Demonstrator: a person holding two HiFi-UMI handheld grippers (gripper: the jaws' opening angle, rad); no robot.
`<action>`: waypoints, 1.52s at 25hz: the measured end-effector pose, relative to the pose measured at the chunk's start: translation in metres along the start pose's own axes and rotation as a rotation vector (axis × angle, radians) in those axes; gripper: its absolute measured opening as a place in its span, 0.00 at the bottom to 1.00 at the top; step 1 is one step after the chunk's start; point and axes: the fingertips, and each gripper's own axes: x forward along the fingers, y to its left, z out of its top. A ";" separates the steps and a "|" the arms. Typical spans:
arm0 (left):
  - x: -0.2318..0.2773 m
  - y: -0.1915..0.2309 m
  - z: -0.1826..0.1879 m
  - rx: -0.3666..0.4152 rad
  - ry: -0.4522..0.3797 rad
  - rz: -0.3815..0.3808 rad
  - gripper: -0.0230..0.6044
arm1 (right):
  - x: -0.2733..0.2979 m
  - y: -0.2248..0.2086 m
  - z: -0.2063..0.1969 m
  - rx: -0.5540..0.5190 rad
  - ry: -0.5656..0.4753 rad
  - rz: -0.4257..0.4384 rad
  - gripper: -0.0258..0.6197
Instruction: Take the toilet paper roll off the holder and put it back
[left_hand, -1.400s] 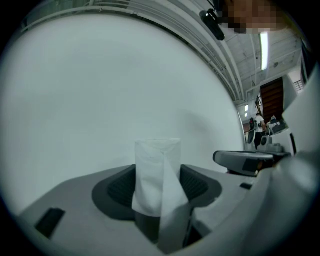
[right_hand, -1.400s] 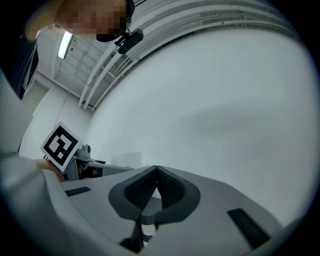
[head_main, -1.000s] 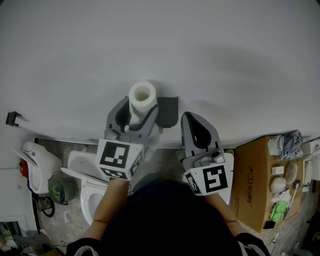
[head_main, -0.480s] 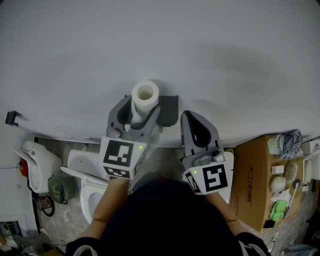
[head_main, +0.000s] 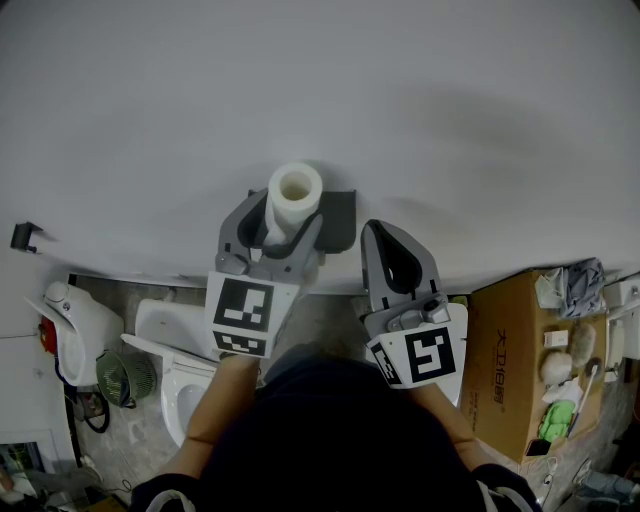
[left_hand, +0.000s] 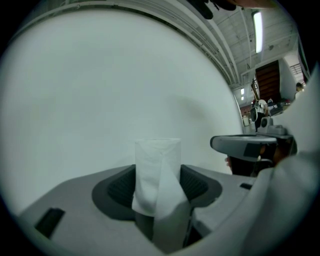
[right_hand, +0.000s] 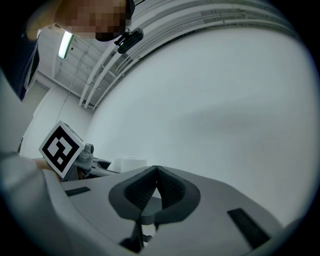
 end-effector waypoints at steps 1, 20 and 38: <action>0.000 0.000 0.000 0.005 0.004 0.000 0.46 | 0.000 0.000 0.000 0.000 0.000 0.000 0.07; 0.002 -0.002 -0.001 0.014 0.017 -0.004 0.46 | 0.000 0.000 -0.001 -0.001 0.003 0.001 0.07; -0.011 0.013 0.012 -0.182 -0.136 0.019 0.52 | -0.005 0.001 0.002 -0.004 -0.008 -0.003 0.07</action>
